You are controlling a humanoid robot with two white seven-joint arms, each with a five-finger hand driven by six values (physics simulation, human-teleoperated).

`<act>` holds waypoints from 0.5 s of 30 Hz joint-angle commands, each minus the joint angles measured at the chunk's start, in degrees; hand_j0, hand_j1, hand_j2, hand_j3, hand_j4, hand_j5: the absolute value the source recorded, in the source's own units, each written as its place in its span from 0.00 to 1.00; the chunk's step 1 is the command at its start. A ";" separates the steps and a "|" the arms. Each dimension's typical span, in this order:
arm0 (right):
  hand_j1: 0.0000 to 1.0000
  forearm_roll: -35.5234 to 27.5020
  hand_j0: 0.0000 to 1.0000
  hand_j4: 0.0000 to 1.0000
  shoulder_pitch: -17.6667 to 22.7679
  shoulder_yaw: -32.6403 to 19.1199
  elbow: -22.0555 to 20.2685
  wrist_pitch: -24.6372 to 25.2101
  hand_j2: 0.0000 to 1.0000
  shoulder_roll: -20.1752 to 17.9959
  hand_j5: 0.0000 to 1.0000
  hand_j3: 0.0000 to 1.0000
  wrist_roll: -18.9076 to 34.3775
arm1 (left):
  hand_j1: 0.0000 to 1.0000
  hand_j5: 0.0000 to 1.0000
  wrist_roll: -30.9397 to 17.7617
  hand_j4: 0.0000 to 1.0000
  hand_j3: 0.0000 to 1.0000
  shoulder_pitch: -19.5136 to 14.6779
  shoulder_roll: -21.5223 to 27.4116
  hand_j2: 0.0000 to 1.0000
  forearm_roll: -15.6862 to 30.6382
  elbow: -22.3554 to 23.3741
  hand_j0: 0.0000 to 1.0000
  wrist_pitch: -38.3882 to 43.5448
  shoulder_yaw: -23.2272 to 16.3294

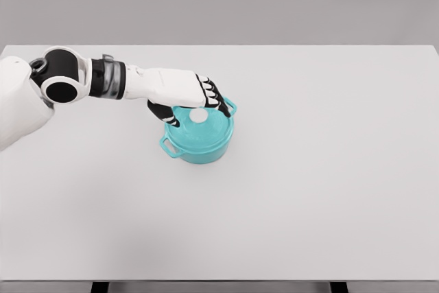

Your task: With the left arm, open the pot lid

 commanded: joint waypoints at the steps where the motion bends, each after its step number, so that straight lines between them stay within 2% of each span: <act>1: 1.00 -0.03 1.00 1.00 0.00 0.00 0.00 -0.01 1.00 -0.01 1.00 1.00 0.01 | 0.86 0.86 0.03 0.86 0.86 0.00 0.00 0.86 -0.11 0.09 0.86 0.15 0.01; 10: 1.00 0.06 1.00 1.00 -0.09 0.00 0.00 -0.01 1.00 -0.01 1.00 1.00 0.01 | 0.84 0.84 0.03 0.84 0.84 0.18 0.00 0.84 -0.11 0.00 0.84 0.15 -0.08; 15: 1.00 0.06 1.00 1.00 0.00 0.00 0.00 -0.01 1.00 -0.01 1.00 1.00 0.01 | 0.83 0.83 0.03 0.83 0.83 0.09 0.00 0.83 -0.11 0.09 0.83 0.15 -1.57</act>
